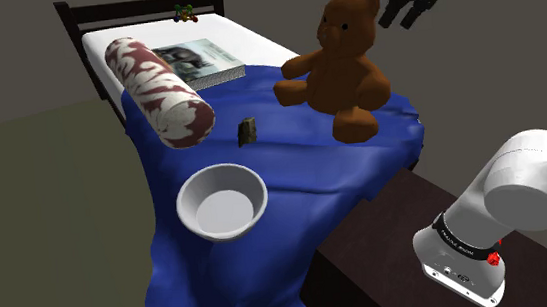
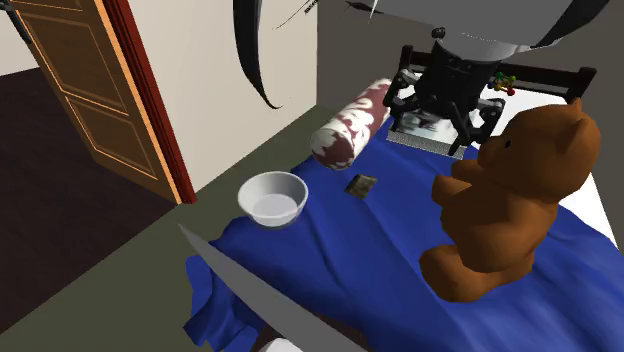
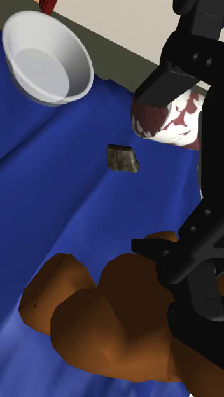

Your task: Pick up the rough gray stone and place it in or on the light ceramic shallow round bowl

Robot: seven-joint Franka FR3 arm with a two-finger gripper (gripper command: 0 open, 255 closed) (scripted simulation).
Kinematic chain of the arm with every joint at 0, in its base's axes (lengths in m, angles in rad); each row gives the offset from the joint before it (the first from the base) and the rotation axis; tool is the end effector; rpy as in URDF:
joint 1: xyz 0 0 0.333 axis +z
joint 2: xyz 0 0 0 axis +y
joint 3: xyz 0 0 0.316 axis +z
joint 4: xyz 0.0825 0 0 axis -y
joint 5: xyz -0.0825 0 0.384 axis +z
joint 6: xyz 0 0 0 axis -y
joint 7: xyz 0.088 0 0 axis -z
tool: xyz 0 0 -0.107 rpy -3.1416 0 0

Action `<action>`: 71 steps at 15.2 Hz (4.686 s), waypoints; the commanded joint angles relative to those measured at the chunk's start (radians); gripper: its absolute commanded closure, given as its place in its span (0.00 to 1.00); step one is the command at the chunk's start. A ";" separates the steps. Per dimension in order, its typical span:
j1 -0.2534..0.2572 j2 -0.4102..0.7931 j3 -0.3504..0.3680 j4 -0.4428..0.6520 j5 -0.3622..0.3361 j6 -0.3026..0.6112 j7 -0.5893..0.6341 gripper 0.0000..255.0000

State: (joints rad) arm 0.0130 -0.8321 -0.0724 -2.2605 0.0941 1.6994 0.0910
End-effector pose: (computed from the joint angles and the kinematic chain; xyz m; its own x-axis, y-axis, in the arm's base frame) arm 0.3036 -0.0197 0.6634 0.9564 -0.1504 0.2505 -0.1096 -0.9794 -0.1696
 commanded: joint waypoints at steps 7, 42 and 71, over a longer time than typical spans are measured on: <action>-0.016 0.204 0.108 0.052 0.020 0.076 0.174 0.00; 0.056 1.660 0.232 1.159 -0.101 -0.059 0.977 0.00; 0.053 1.617 0.235 1.093 -0.097 -0.036 0.981 1.00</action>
State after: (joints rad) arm 0.0668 0.7933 0.1624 -1.1659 -0.0035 1.6706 1.0712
